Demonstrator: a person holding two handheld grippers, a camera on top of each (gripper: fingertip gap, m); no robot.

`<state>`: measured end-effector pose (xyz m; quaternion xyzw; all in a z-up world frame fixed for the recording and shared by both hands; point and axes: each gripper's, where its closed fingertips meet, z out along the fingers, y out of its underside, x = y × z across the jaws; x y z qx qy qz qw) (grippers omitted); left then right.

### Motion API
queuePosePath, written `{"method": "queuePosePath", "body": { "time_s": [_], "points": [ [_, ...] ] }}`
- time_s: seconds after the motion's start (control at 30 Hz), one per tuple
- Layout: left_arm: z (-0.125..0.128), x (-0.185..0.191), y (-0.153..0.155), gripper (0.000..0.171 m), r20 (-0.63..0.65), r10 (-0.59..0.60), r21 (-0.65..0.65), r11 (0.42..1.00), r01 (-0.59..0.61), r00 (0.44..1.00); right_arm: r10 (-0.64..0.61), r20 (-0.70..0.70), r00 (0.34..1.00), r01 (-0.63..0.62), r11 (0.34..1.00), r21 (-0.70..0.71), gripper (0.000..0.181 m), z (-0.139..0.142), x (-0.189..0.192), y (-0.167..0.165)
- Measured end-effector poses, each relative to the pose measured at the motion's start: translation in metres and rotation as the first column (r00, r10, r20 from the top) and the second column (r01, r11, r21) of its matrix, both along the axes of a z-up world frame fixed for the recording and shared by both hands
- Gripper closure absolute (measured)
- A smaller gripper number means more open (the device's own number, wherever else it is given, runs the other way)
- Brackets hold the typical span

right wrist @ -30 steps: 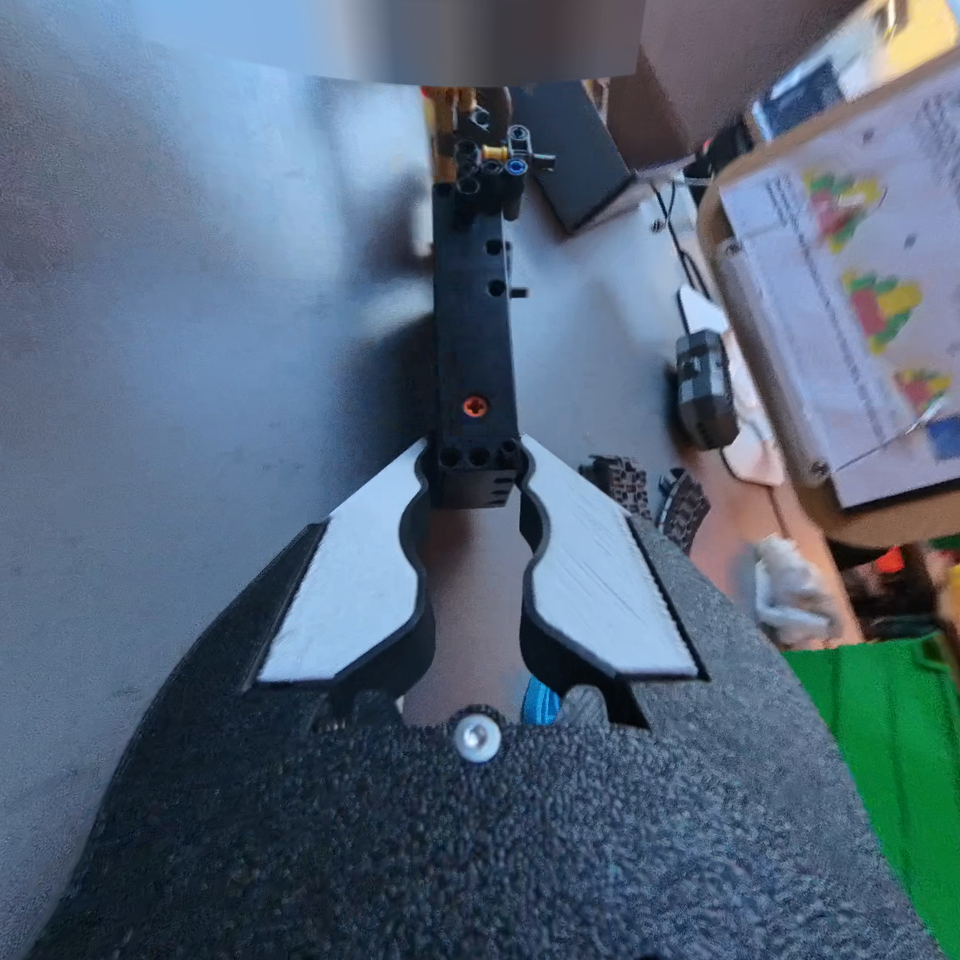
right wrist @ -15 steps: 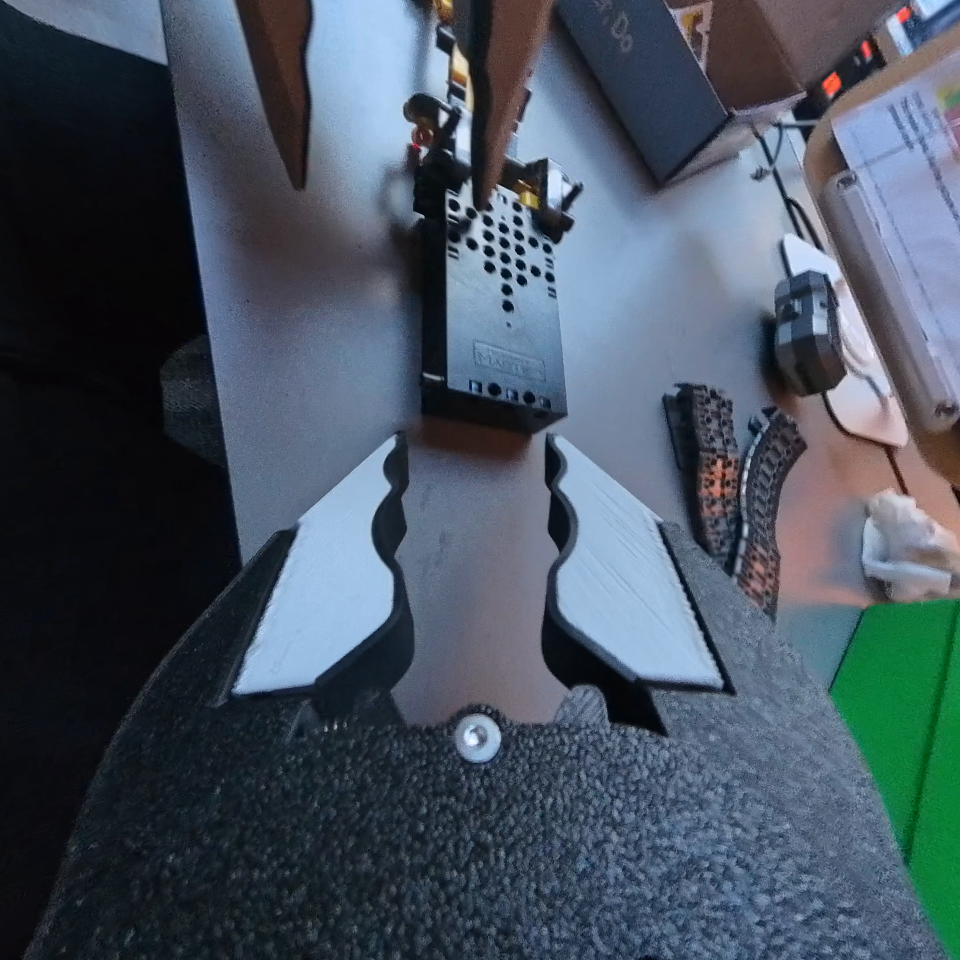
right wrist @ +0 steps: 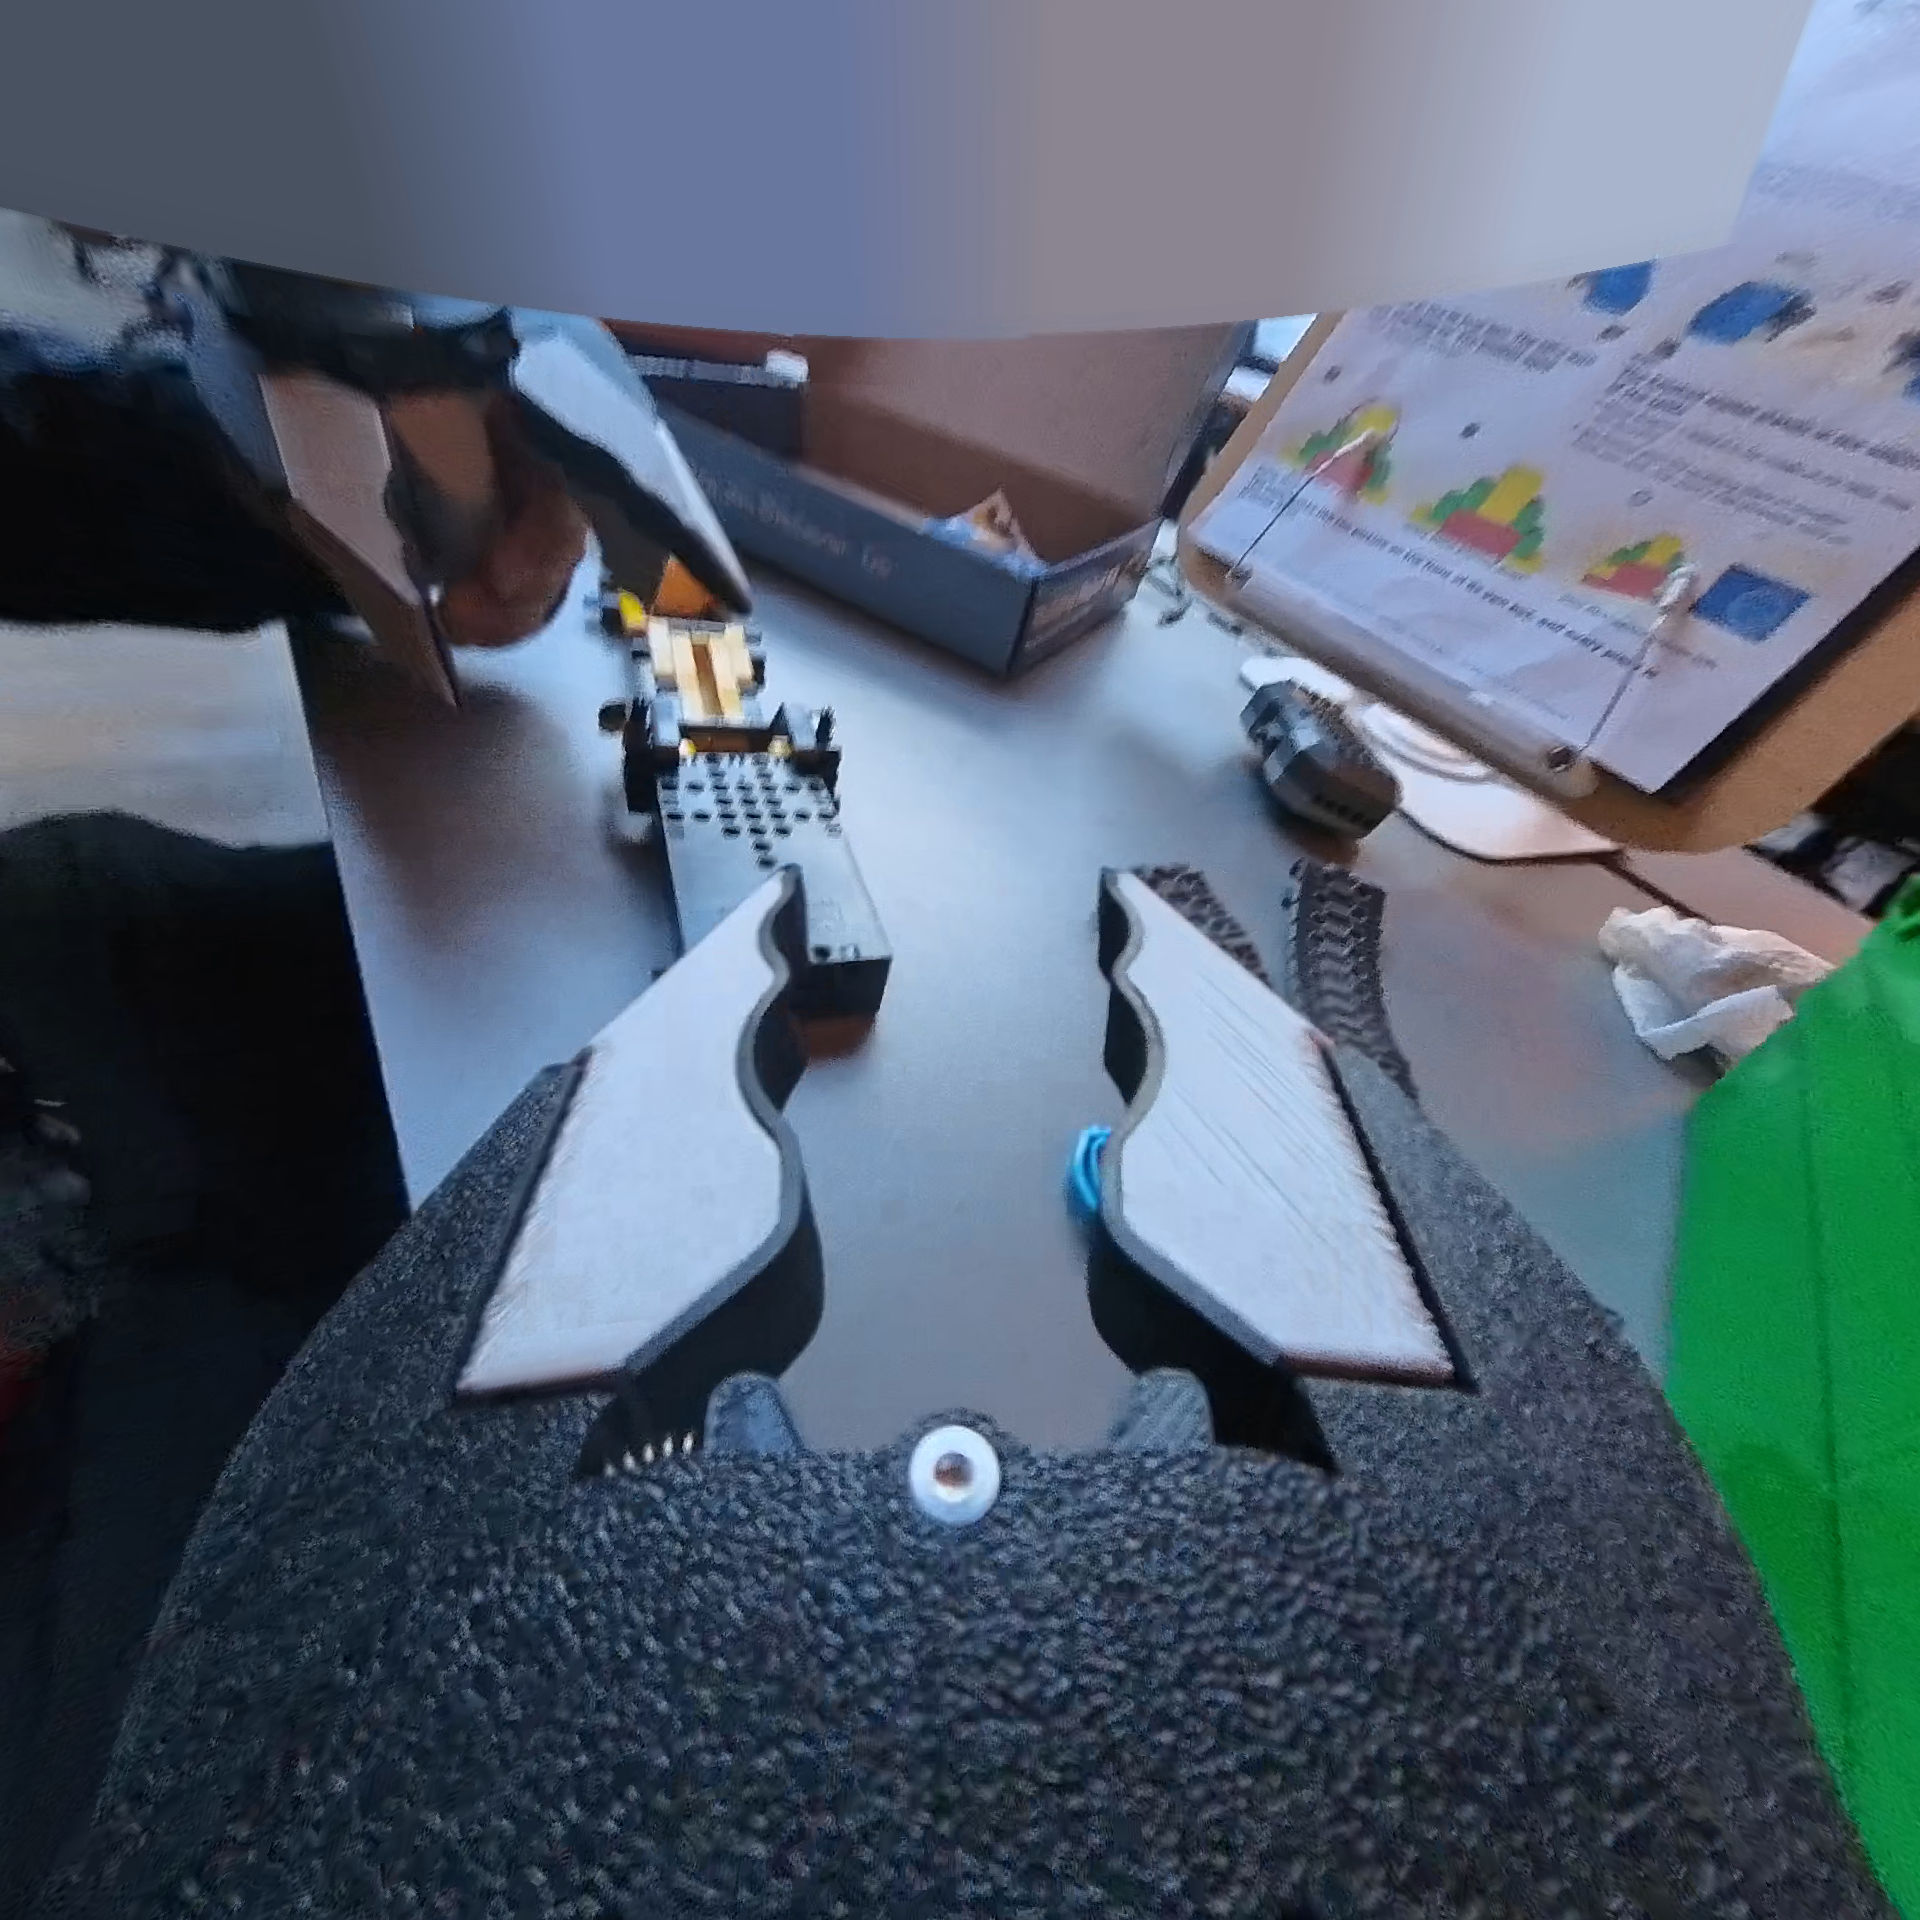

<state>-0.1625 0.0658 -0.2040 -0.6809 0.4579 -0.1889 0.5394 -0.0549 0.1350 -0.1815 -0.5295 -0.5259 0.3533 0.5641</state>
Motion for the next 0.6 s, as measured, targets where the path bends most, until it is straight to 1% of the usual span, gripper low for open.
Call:
{"method": "queuePosePath", "body": {
  "time_s": [0.03,0.07,0.13,0.2,0.27,0.3,0.4,0.53,0.6],
  "points": [
    [0.0,-0.003,0.003,0.095,-0.001,0.02,0.016,1.0,-0.02,1.0,-0.01,-0.049,0.999,0.01,1.0,0.002,0.134,0.007,0.003,0.002],
    [0.0,-0.004,0.004,0.095,0.013,0.032,0.026,0.999,-0.032,0.999,-0.016,-0.092,0.996,0.017,1.0,0.002,0.134,0.012,0.006,0.004],
    [-0.002,-0.007,0.006,0.099,0.044,0.061,0.034,0.997,-0.063,0.997,-0.03,-0.166,0.986,0.03,1.0,0.001,0.133,0.022,0.013,0.007],
    [0.005,-0.013,0.01,0.103,0.086,0.102,0.052,0.993,-0.107,0.991,-0.059,-0.233,0.971,0.062,0.998,0.003,0.132,0.03,0.02,0.012],
    [0.01,-0.018,0.012,0.105,0.129,0.112,0.046,0.992,-0.119,0.985,-0.093,-0.275,0.957,0.097,0.995,0.0,0.128,0.034,0.024,0.017],
    [0.01,-0.018,0.012,0.105,0.145,0.105,0.023,0.994,-0.109,0.984,-0.096,-0.277,0.956,0.1,0.995,0.0,0.128,0.034,0.025,0.017],
    [0.006,-0.018,0.013,0.096,0.161,0.098,-0.048,0.995,-0.091,0.982,-0.07,-0.249,0.966,0.078,0.997,0.022,0.128,0.031,0.021,0.011],
    [0.003,-0.013,0.007,0.097,0.112,0.076,-0.013,0.997,-0.075,0.991,-0.085,-0.214,0.973,0.112,0.987,0.118,0.129,0.027,0.016,0.004],
    [0.0,-0.011,0.004,0.097,0.089,0.069,-0.009,0.998,-0.068,0.994,-0.105,-0.198,0.975,0.138,0.977,0.161,0.132,0.025,0.015,0.002]
  ]
}}
